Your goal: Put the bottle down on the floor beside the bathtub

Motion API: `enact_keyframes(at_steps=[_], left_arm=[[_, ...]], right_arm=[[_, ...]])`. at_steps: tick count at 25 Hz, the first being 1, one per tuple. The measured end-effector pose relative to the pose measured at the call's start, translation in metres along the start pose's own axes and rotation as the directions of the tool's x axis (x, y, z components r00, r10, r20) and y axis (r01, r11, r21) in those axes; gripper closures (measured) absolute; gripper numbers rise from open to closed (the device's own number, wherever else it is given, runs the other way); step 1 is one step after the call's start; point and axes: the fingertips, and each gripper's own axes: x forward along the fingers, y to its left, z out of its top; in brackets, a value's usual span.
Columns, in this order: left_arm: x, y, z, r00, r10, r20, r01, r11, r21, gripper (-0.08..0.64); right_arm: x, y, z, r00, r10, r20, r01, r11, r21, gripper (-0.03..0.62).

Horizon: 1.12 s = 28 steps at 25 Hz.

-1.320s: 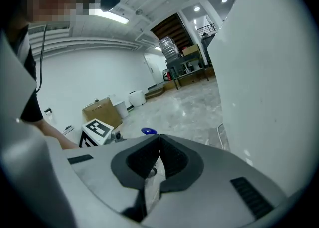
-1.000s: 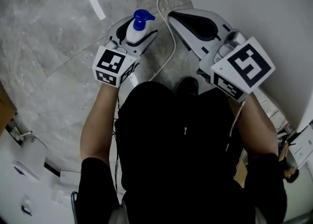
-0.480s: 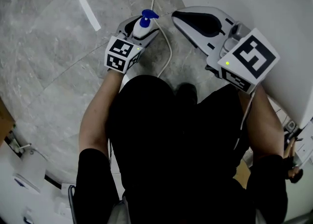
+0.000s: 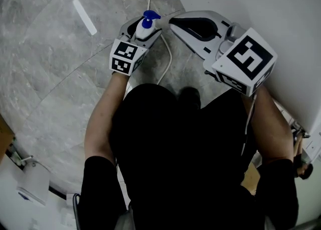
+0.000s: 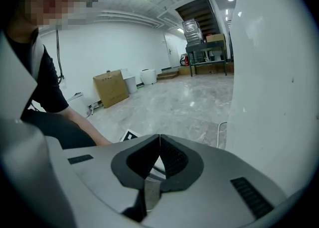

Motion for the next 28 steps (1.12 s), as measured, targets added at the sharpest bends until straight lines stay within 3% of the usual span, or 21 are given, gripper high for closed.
enact_keyframes(at_steps=[7, 28], left_arm=[[0.004, -0.004, -0.009, 1.0, 0.002, 0.003, -0.002, 0.999, 0.046, 0.258], [-0.026, -0.017, -0.012, 1.0, 0.024, -0.016, -0.023, 0.996, 0.088, 0.255]], right_arm=[[0.003, 0.0, 0.001, 1.0, 0.025, 0.002, -0.025, 0.999, 0.024, 0.563], [0.008, 0.002, 0.008, 0.995, 0.078, 0.059, -0.08, 0.996, 0.037, 0.563]])
